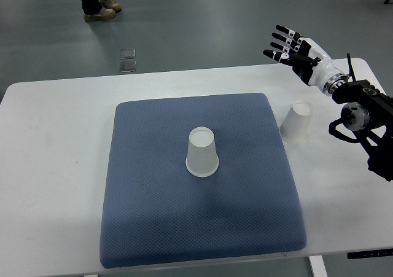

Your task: Stack paper cups

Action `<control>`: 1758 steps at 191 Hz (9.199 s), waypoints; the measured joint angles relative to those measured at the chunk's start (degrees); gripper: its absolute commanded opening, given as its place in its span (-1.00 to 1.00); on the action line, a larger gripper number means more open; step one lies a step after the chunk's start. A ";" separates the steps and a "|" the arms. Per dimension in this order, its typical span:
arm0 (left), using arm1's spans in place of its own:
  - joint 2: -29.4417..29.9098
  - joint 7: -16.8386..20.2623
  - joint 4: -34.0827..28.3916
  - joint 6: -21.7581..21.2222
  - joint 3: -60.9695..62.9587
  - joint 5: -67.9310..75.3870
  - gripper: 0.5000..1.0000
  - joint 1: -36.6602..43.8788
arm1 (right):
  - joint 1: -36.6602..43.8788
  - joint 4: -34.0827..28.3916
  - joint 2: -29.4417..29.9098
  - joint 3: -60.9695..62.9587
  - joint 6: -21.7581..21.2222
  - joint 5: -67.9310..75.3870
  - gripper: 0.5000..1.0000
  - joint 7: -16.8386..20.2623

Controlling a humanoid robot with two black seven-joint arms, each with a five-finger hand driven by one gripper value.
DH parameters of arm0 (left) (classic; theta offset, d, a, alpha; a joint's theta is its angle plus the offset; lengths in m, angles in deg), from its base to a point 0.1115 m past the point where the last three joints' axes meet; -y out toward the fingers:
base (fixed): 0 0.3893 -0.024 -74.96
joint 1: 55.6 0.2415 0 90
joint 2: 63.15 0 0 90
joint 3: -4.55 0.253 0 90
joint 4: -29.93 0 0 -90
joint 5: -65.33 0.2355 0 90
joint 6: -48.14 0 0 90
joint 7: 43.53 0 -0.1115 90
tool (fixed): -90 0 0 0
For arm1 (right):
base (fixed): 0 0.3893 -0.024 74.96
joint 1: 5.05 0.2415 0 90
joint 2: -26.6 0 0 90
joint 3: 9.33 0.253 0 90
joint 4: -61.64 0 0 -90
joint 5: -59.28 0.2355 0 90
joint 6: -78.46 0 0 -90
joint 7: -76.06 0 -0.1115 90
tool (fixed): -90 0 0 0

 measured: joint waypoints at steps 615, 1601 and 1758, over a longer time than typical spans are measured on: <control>0.00 0.00 0.00 0.00 -0.01 0.00 1.00 0.00 | 12.67 -2.00 -17.64 -39.47 -2.79 -50.77 0.07 -6.01; 0.00 0.00 0.00 0.00 0.00 0.00 1.00 0.00 | 17.84 -19.72 -13.52 -19.98 -12.90 -33.86 0.42 2.65; 0.00 0.00 0.00 0.00 0.01 0.00 1.00 0.00 | -3.16 -8.82 4.33 0.79 18.72 -7.35 0.65 5.26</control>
